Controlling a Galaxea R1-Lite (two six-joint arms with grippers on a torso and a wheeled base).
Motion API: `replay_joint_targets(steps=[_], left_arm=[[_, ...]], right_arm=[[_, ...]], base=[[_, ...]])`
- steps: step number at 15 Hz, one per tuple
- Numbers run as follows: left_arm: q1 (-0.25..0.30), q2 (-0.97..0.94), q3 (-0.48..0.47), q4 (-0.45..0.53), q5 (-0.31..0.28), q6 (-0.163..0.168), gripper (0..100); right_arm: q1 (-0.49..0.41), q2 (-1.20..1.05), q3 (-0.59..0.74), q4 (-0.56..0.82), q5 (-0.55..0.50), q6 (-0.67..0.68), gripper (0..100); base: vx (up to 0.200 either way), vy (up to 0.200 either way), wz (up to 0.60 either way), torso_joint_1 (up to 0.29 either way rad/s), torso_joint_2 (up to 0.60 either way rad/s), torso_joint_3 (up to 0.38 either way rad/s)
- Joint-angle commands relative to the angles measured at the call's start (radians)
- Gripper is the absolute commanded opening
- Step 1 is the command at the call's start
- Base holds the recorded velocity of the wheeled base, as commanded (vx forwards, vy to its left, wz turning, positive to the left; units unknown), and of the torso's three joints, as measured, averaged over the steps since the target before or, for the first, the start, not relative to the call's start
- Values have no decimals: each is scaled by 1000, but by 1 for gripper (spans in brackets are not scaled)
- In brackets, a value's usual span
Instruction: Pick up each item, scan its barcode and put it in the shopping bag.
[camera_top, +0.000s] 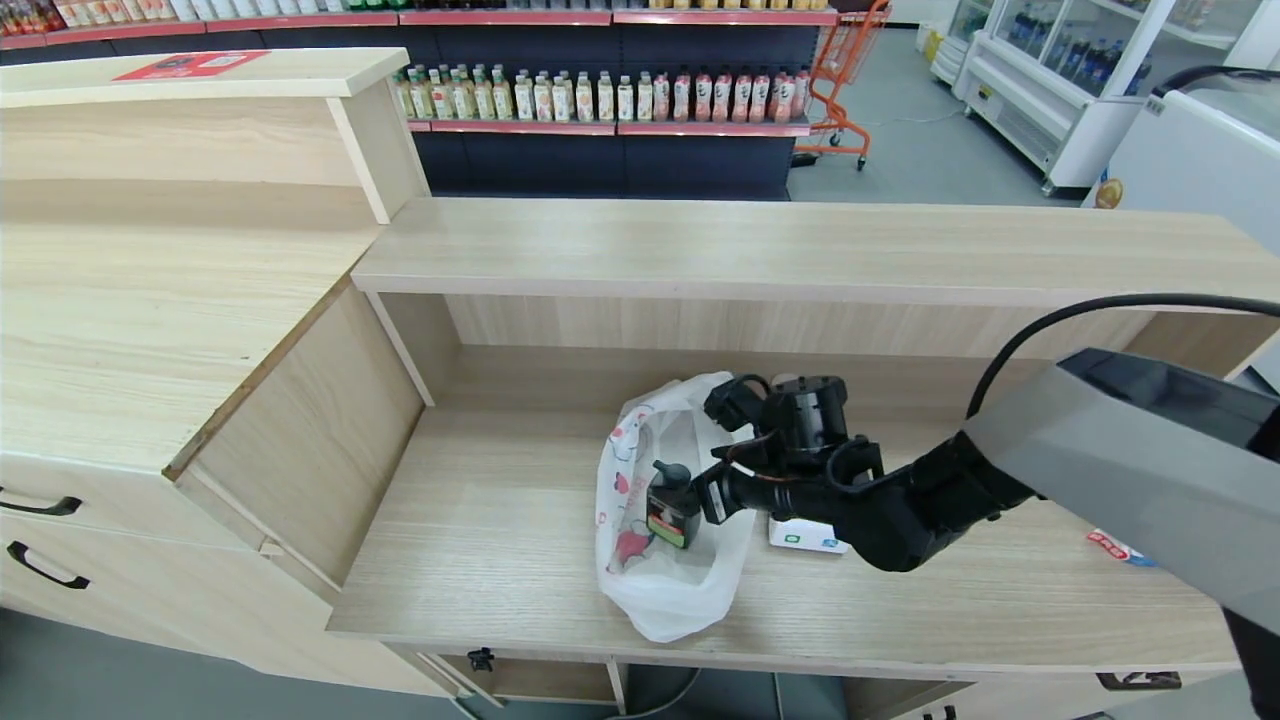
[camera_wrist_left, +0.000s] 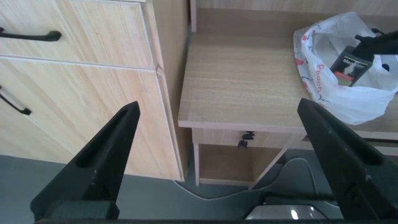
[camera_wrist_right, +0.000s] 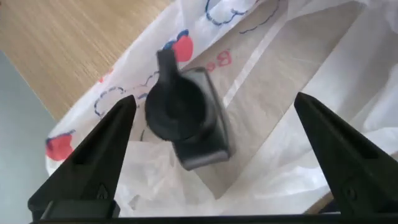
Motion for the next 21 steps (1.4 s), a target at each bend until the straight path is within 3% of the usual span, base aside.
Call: replay_joint_targets(steps=[1,5,8,14,21], left_arm=[[0,1,0,0,0,0,100],[0,0,0,0,0,0,100],[0,0,0,0,0,0,100],[0,0,0,0,0,0,100],[0,1,0,0,-2,-2,100]], right_arm=[[-51,-194,65,79,0,154,100],[-194,-517,257,267,-8,299,100],[-296,-818,441,419,-181,219,100],[-375,-1080,724,419,-238,265,100],[-389,-1185,803,427,-235,309,100]], base=[[0,0,0,0,0,0],[0,0,0,0,0,0],[0,0,0,0,0,0],[0,0,0,0,0,0],[0,-29,0,1,0,0]])
